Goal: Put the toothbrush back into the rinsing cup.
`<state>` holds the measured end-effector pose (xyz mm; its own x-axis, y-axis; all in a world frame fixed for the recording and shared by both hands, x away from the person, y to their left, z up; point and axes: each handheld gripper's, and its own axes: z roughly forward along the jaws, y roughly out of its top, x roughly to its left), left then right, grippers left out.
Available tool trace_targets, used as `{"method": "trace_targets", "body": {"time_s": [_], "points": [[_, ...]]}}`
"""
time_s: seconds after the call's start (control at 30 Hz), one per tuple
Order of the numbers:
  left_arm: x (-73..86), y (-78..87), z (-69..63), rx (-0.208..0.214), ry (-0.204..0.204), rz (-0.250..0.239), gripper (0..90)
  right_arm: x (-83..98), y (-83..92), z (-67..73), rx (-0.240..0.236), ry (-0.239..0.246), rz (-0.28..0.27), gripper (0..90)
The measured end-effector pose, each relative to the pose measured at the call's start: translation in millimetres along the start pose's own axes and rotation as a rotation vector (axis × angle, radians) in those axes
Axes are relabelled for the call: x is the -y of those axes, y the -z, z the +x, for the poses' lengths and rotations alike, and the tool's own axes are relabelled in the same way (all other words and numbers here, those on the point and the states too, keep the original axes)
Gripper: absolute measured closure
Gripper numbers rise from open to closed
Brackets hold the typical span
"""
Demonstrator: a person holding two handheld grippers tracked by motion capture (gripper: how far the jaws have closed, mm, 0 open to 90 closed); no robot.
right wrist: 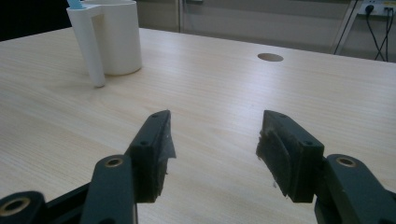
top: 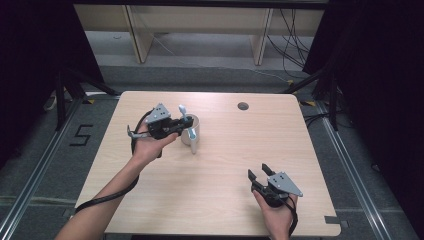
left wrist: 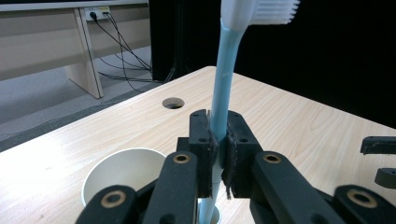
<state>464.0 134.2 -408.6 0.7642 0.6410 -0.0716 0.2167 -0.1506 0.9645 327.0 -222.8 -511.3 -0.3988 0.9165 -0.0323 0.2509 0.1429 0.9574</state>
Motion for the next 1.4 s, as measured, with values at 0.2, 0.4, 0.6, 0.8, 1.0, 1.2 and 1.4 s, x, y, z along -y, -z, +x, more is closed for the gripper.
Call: {"method": "trace_targets", "body": {"time_s": [0.2,0.4,0.6,0.8,1.0,1.2,1.4], "points": [[5.8,-2.2,1.9,0.000,0.011,0.011,76.7,0.0,-0.2,0.1,-0.001,0.001,-0.002,44.3],[10.2,-2.0,-0.8,-0.011,-0.027,0.010,51.7,0.0,0.1,-0.1,-0.003,-0.001,0.000,44.2],[11.3,3.1,-5.0,-0.014,-0.048,0.026,35.6,0.6,0.0,2.0,-0.018,-0.025,0.018,44.1],[11.7,8.8,-8.1,-0.022,-0.075,0.034,29.7,0.4,0.0,2.0,-0.013,-0.026,0.012,44.0],[14.5,15.2,-9.1,-0.029,-0.100,0.036,28.6,0.1,0.2,0.5,-0.006,-0.008,0.005,43.9],[20.9,23.2,-10.2,-0.032,-0.098,0.045,28.0,0.2,0.3,0.5,-0.006,-0.009,0.006,43.7],[27.5,32.1,-11.8,-0.031,-0.099,0.054,27.8,1.2,-1.2,1.9,-0.020,-0.029,0.005,43.3]]}}
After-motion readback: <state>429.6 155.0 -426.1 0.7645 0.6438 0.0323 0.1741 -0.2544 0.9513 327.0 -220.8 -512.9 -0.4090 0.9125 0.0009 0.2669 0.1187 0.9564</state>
